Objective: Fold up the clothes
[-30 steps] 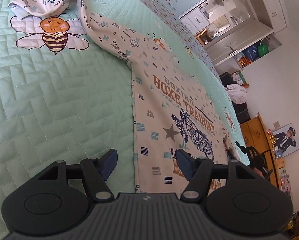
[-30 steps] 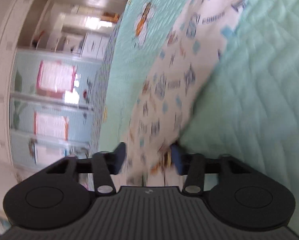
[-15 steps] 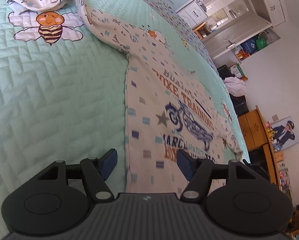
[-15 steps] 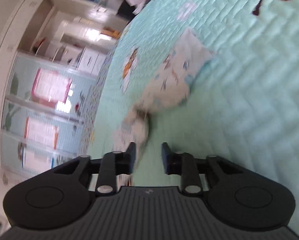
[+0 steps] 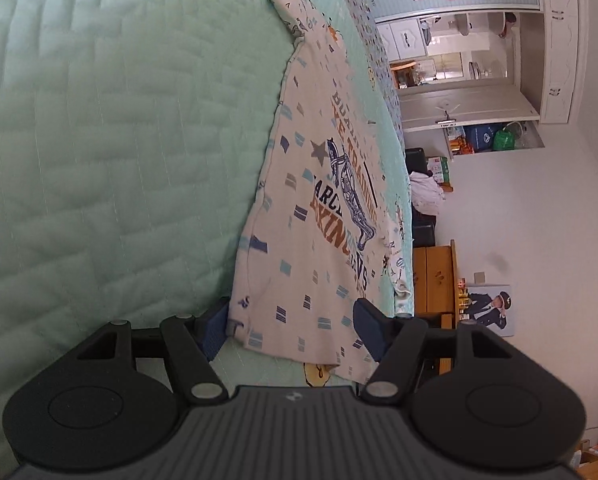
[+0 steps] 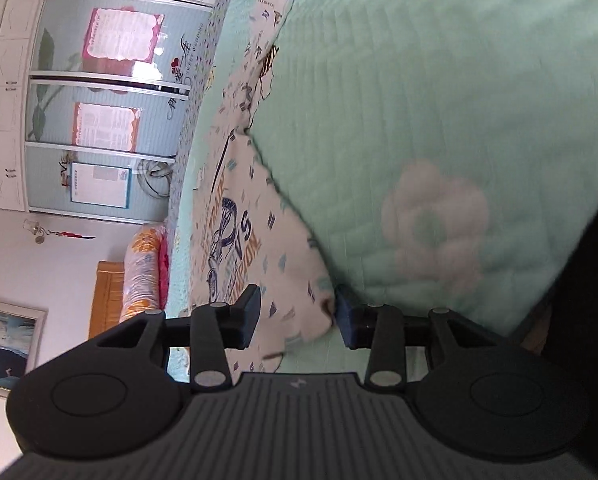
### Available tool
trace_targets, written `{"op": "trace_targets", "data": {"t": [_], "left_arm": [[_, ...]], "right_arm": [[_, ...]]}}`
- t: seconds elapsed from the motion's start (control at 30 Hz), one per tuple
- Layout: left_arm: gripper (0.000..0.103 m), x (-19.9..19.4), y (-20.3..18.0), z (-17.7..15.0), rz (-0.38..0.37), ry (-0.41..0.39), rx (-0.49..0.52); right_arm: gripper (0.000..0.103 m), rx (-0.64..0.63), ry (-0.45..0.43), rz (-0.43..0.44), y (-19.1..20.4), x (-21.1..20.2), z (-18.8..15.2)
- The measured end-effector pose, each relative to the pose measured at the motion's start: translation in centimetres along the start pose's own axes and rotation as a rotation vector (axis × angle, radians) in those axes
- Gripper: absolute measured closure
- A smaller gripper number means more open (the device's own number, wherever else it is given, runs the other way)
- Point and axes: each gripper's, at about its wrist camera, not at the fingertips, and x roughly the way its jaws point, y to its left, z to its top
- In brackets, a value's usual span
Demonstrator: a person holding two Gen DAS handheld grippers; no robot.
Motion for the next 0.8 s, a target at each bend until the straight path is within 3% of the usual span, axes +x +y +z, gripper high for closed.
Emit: {"op": "trace_targets", "data": {"t": [0.13, 0.17, 0.2, 0.23, 0.27, 0.3, 0.4, 0.6, 0.67, 0.73, 0.8], "left_arm": [[0.039, 0.9, -0.6, -0.9, -0.017, 0.002, 0.006], [0.043, 1.1, -0.6, -1.1, -0.028, -0.008, 0.006], [0.057, 1.2, -0.5, -1.3, -0.039, -0.018, 0.005], [0.078, 1.4, -0.3, -1.5, -0.052, -0.026, -0.004], [0.087, 1.6, 0.3, -1.7, -0.064, -0.032, -0.031], [0.094, 1.6, 0.8, -1.8, -0.065, -0.039, -0.057], [0.099, 0.9, 1.7, -2.3, -0.057, -0.070, -0.094], [0.098, -2.9, -0.2, -3.0, -0.048, -0.123, 0.004], [0.090, -3.6, -0.5, -3.2, -0.033, -0.111, 0.022], [0.054, -3.7, -0.5, -3.3, -0.034, -0.108, 0.024], [0.043, -3.2, -0.5, -2.8, -0.020, -0.114, 0.020]], "right_arm": [[0.063, 0.017, -0.006, 0.009, 0.1, 0.3, -0.3], [0.070, 0.018, -0.009, 0.006, 0.0, 0.4, -0.4], [0.077, 0.018, -0.012, 0.002, -0.1, 0.5, -0.4], [0.093, 0.018, -0.015, -0.001, -0.2, 0.6, -0.5], [0.100, 0.018, -0.018, -0.004, -0.3, 0.7, -0.5], [0.101, 0.019, -0.022, -0.008, -0.3, 0.8, -0.6], [0.102, 0.002, -0.037, -0.012, -0.4, 0.1, -0.9], [0.102, -0.046, -0.079, -0.048, 0.2, -2.1, -1.3], [0.103, -0.055, -0.092, -0.056, 0.3, -2.7, -1.4], [0.103, -0.064, -0.106, -0.065, 0.4, -3.4, -1.6], [0.103, -0.072, -0.120, -0.074, 0.5, -4.0, -1.7]]}}
